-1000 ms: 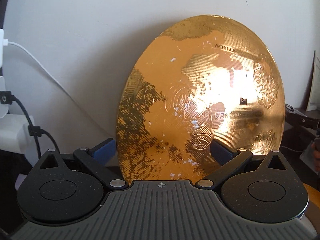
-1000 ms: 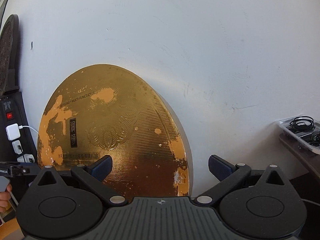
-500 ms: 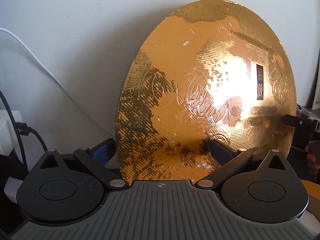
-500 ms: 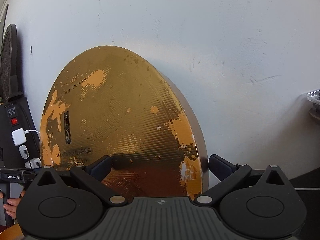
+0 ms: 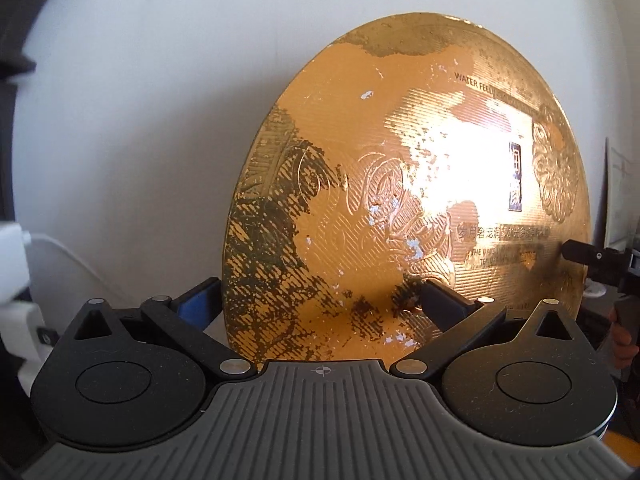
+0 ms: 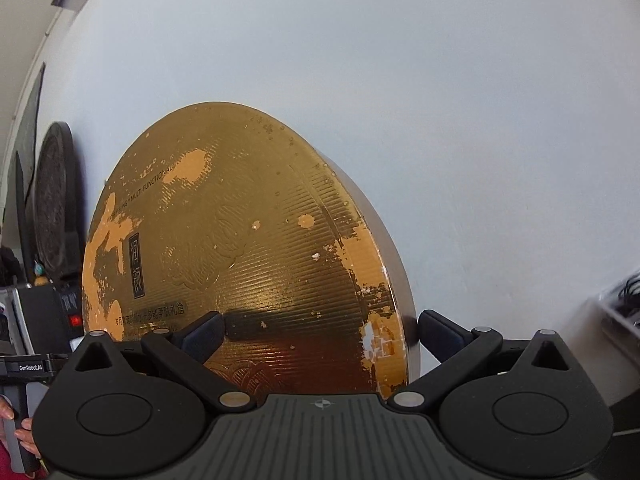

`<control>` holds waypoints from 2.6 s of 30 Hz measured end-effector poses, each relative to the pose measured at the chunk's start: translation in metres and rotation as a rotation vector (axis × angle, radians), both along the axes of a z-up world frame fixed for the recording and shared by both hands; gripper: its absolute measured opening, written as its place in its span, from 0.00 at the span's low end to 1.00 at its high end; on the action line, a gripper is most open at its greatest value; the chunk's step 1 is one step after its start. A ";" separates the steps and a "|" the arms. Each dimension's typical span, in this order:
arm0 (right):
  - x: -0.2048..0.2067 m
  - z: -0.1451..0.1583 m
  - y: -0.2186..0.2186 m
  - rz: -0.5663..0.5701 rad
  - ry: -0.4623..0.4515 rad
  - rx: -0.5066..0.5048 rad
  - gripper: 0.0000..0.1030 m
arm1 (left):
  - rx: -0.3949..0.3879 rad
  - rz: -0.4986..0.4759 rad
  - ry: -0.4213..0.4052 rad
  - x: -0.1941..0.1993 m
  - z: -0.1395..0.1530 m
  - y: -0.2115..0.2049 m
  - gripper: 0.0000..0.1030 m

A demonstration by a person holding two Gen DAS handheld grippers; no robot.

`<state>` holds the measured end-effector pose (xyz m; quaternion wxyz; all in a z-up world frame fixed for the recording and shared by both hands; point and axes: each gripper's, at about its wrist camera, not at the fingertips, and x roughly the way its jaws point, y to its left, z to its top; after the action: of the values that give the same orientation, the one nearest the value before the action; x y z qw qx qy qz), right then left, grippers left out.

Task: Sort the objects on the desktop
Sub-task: 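Close both grippers on opposite sides of the gold lid rim, then lift the lid off the wall with both grippers toward the box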

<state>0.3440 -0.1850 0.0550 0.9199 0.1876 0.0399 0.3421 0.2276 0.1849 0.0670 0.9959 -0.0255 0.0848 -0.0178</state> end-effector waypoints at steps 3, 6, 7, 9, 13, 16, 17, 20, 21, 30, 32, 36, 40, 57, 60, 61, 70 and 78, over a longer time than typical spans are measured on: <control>-0.029 0.013 -0.017 -0.016 0.029 0.049 1.00 | 0.043 0.003 -0.049 -0.036 0.030 -0.025 1.00; -0.058 0.012 -0.036 -0.028 0.113 0.094 1.00 | 0.087 -0.001 -0.057 -0.076 0.054 -0.052 0.99; -0.068 0.012 -0.042 -0.033 0.142 0.109 1.00 | 0.102 -0.002 -0.059 -0.089 0.062 -0.061 0.99; -0.087 0.011 -0.054 -0.041 0.198 0.139 1.00 | 0.142 0.002 -0.052 -0.116 0.069 -0.083 0.99; -0.126 0.010 -0.078 -0.058 0.310 0.199 1.00 | 0.165 0.029 0.024 -0.156 0.063 -0.130 1.00; -0.161 -0.009 -0.097 -0.077 0.365 0.211 1.00 | 0.164 0.019 0.082 -0.169 0.057 -0.137 1.00; -0.173 -0.017 -0.103 -0.086 0.386 0.215 1.00 | 0.164 0.019 0.102 -0.173 0.055 -0.140 1.00; -0.201 -0.041 -0.118 -0.097 0.455 0.224 1.00 | 0.171 0.036 0.165 -0.187 0.046 -0.147 1.00; -0.209 -0.047 -0.124 -0.100 0.476 0.223 1.00 | 0.170 0.042 0.187 -0.191 0.043 -0.150 1.00; -0.264 -0.069 -0.159 -0.181 0.614 0.116 1.00 | 0.060 0.016 0.340 -0.237 -0.002 -0.176 1.00; -0.272 -0.064 -0.165 -0.204 0.616 0.088 1.00 | 0.032 0.005 0.350 -0.246 -0.008 -0.181 1.00; -0.286 -0.048 -0.175 -0.247 0.592 0.039 1.00 | -0.021 -0.021 0.342 -0.258 -0.013 -0.186 1.00; -0.298 -0.039 -0.181 -0.284 0.580 -0.014 1.00 | -0.077 -0.051 0.332 -0.263 -0.019 -0.184 1.00; -0.338 -0.038 -0.184 -0.396 0.537 -0.084 1.00 | -0.180 -0.122 0.354 -0.268 -0.049 -0.176 1.00; -0.340 -0.035 -0.181 -0.398 0.535 -0.107 1.00 | -0.201 -0.122 0.365 -0.270 -0.053 -0.174 1.00; -0.341 -0.034 -0.180 -0.399 0.534 -0.116 1.00 | -0.209 -0.121 0.369 -0.271 -0.055 -0.173 1.00; -0.337 -0.027 -0.173 -0.392 0.520 -0.142 1.00 | -0.243 -0.106 0.365 -0.268 -0.059 -0.167 1.00; -0.303 -0.020 -0.149 -0.330 0.481 -0.131 1.00 | -0.240 -0.046 0.322 -0.256 -0.047 -0.146 1.00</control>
<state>0.0405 -0.3338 0.0346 0.9373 0.2072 0.2478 0.1304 -0.0282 0.0384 0.0203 0.9587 -0.1447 0.2406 -0.0460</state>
